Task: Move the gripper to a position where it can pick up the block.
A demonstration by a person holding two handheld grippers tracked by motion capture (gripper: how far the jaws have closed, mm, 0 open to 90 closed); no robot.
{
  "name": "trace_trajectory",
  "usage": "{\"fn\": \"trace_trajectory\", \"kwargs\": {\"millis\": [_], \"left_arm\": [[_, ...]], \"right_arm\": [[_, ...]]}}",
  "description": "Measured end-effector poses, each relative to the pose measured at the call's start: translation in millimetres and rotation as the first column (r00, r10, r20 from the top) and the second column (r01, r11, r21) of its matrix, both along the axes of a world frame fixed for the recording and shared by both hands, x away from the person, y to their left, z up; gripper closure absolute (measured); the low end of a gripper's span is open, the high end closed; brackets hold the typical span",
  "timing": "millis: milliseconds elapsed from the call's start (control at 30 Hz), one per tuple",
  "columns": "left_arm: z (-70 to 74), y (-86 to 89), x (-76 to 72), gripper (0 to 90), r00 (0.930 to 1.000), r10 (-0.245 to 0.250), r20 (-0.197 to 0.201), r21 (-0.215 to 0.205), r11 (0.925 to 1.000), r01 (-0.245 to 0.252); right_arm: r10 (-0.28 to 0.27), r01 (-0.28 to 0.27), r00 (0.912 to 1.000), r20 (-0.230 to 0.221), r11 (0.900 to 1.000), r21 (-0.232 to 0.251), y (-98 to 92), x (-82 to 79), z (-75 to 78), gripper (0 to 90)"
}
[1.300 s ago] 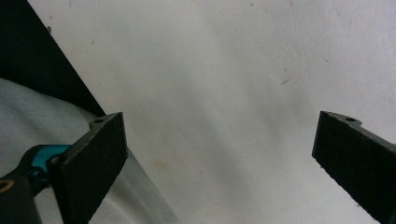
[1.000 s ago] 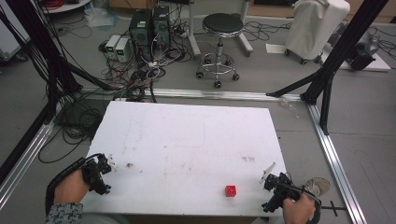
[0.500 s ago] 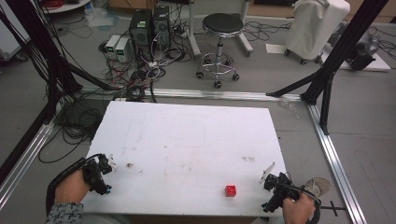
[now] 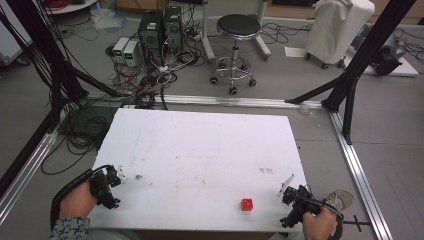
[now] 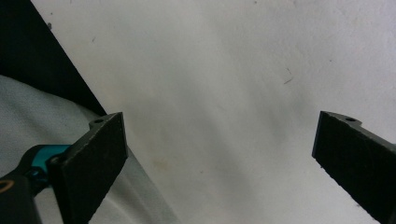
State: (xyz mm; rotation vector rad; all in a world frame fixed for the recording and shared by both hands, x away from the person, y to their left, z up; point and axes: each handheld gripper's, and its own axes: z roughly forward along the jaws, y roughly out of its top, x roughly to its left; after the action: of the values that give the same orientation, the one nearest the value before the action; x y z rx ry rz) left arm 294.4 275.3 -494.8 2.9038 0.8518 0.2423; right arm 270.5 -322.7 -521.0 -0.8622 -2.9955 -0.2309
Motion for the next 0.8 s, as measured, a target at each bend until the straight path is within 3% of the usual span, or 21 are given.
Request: {"fn": "trace_trajectory", "kwargs": {"millis": [300, 567, 800], "left_arm": [[-0.5, 0.4, 0.1, 22.5, 1.0, 0.005, 0.008, 0.0, 1.0, -0.005], [-1.7, -0.9, 0.3, 22.4, 0.9999, 0.007, 0.011, -0.007, 1.0, -0.007], [-1.6, 0.3, 0.2, 22.4, 0.9998, 0.014, 0.013, -0.012, 0.9998, -0.014]], "right_arm": [[0.011, -0.011, 0.9998, 0.019, 1.0, 0.005, 0.7, 0.4, 2.1, 2.6], [0.085, -0.084, 0.9945, 0.061, 0.996, -0.008, 3.6, 4.8, 5.6, 2.6], [0.157, -0.156, 0.9834, 0.091, 0.988, -0.02, 10.9, 7.8, 10.4, 2.6]]}}
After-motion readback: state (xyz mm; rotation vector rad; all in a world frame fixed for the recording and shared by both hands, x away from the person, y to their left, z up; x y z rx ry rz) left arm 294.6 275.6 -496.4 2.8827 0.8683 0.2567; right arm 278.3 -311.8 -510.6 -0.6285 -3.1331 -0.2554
